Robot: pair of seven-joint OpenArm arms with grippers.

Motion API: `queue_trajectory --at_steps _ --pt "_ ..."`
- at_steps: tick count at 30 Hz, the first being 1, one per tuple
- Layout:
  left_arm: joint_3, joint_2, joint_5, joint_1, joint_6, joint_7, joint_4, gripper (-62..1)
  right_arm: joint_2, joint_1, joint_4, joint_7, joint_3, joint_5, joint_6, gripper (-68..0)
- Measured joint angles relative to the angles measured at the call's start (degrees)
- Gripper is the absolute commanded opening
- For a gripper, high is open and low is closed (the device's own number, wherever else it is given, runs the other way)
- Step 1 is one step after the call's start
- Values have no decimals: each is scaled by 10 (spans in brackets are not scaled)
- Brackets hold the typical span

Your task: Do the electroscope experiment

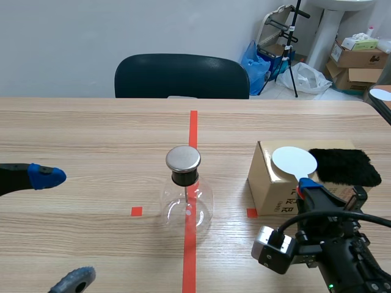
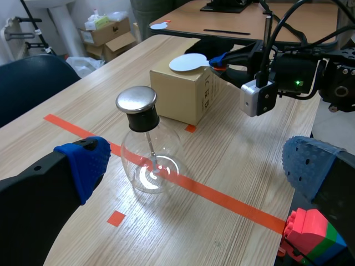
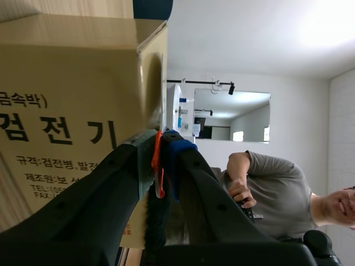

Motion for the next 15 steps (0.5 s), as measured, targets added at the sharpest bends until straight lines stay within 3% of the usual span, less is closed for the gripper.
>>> queue_trajectory --at_steps 15 --pt "0 0 7 0 0 -18 -1 14 0 8 -13 -16 0 -6 -2 -665"
